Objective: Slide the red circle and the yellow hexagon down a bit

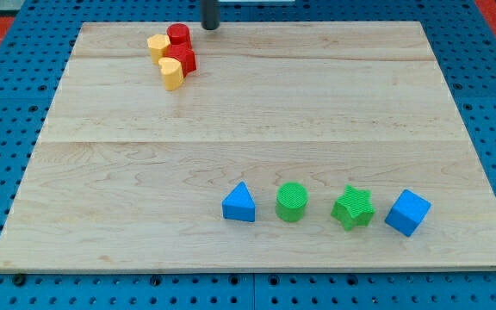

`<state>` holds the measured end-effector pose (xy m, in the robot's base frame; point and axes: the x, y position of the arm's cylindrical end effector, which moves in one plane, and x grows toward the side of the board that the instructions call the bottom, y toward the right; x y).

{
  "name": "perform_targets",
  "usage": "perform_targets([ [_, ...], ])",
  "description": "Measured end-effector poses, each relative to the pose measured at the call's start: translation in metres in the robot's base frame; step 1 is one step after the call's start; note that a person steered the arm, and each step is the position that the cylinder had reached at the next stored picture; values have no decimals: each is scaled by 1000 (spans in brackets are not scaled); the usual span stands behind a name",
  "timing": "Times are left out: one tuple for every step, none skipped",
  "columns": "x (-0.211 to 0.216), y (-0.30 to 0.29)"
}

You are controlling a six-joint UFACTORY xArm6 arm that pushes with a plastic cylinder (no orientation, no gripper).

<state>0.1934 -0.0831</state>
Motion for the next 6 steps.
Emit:
perform_targets([
  [26, -25],
  [55, -50],
  [89, -63],
  [129, -75],
  [169, -75],
  [176, -75],
])
